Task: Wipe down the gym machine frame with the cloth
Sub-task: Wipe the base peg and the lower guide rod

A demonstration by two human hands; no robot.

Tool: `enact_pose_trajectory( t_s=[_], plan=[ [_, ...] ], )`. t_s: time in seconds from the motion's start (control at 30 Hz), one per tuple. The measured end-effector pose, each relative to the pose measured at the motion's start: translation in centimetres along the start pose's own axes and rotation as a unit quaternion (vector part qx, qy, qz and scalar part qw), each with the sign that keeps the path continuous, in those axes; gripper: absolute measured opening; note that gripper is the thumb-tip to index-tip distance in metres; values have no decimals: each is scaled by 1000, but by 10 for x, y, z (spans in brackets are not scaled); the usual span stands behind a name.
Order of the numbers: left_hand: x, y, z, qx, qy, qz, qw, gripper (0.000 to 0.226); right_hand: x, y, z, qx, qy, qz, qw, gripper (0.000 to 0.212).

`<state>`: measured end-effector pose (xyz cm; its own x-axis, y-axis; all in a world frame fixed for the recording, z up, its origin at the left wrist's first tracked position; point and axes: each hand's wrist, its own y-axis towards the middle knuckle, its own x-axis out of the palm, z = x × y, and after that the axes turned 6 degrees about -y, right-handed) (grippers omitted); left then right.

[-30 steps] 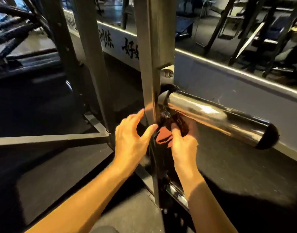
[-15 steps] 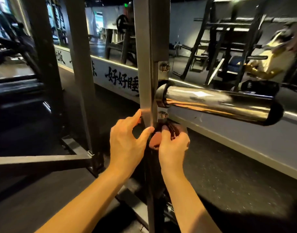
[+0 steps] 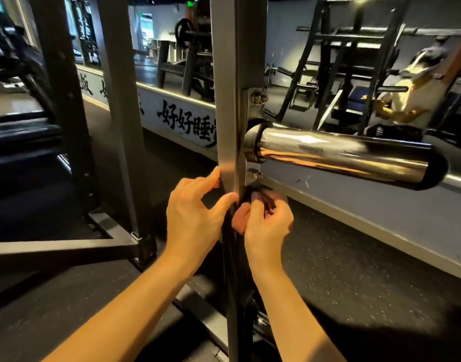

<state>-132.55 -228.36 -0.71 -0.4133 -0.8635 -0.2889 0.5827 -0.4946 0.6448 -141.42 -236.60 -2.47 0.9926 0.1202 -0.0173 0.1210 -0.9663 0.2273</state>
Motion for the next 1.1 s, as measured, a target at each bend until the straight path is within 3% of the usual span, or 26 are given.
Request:
enact_pose_trajectory(
  t_s=[0.13, 0.27, 0.33, 0.43, 0.5, 0.7, 0.73, 0.8, 0.87, 0.93, 1.03, 1.1],
  plan=[
    [1, -3, 5, -7, -9, 3, 1000, 51, -18, -12, 39, 117, -57, -44, 990, 10],
    [1, -1, 2, -6, -7, 1, 1000, 50, -4, 0, -3, -88, -42, -13, 995, 9],
    [1, 0, 1, -5, -1, 1, 1000, 52, -3, -3, -2, -109, -36, -6, 993, 9],
    [0, 0, 2, -12, -5, -2, 1000, 50, -17, -12, 38, 87, -69, -42, 993, 10],
    [1, -2, 4, -14, -2, 0, 1000, 52, -24, -9, 49, 147, -121, -65, 979, 14],
    [5, -5, 4, -12, 3, 12, 1000, 47, 0, 2, -12, -104, -20, -3, 994, 9],
    [5, -5, 4, -16, 2, 13, 1000, 47, 3, -3, -7, -93, -5, -4, 996, 9],
    [6, -5, 4, -26, -8, 11, 1000, 47, -2, -9, 20, 15, 5, -23, 1000, 10],
    [6, -6, 5, -27, -9, 11, 1000, 50, -16, -11, 52, 128, -94, -39, 987, 9],
    [6, -7, 6, -25, -5, 10, 1000, 51, -28, -11, 70, 158, -220, -54, 961, 15],
    [8, -10, 2, -29, 6, 8, 1000, 53, -23, -5, 46, 101, -137, -78, 982, 15],
    [10, -15, -3, -34, 6, 8, 999, 57, -21, 3, 15, 4, -74, -88, 993, 14]
  ],
)
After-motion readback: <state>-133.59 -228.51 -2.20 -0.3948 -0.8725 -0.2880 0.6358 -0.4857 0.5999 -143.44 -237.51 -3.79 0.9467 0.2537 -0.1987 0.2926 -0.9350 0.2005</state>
